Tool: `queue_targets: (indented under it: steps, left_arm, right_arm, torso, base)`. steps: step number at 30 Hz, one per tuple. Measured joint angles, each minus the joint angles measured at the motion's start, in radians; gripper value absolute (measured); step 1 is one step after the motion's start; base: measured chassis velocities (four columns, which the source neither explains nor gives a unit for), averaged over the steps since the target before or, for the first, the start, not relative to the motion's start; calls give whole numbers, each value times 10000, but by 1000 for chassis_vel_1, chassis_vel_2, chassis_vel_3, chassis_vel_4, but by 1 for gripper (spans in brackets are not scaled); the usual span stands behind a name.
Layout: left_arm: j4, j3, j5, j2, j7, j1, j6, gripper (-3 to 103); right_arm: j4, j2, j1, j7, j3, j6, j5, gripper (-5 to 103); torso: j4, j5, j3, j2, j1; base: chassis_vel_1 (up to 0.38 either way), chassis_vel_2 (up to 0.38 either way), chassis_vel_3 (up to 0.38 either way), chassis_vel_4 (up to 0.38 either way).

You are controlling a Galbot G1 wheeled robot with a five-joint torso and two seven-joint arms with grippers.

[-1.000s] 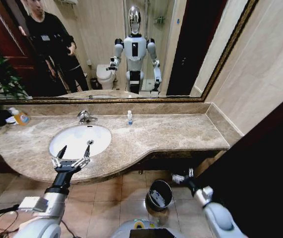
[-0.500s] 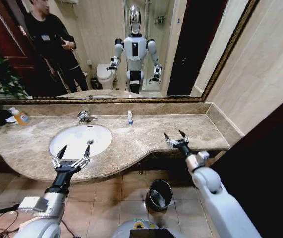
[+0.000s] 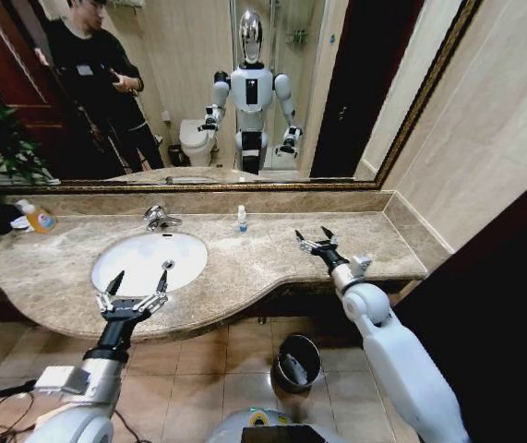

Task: Pick up the trash from the sink and place it in the trash bin.

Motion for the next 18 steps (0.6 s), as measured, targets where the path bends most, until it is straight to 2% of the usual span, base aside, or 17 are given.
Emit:
queue_targets:
  steps: [9, 12, 14, 18]
  left_arm:
    - [0, 1, 0, 0, 4, 0, 0, 100]
    - [0, 1, 0, 1, 0, 0, 0, 100]
    - [0, 0, 0, 0, 0, 0, 0, 100]
    - [0, 1, 0, 1, 0, 0, 0, 100]
  right_arm:
    - [-1858, 263, 2446, -98, -1625, -189, 394, 100]
    - [-2837, 604, 3286, -250, -2389, -173, 430, 100]
    - [-3057, 688, 3437, -305, -2532, -159, 430, 100]
    - [-4584, 1328, 4247, -670, -3190, 229, 253, 100]
  torso:
    - [2, -1, 0, -1, 1]
    - [0, 0, 0, -1, 0]
    - [2, 0, 0, 0, 0]
    - [2, -1, 0, -1, 0]
  base:
    - [0, 0, 0, 0]
    - [0, 0, 0, 0]
    - [0, 0, 0, 0]
    - [0, 0, 0, 0]
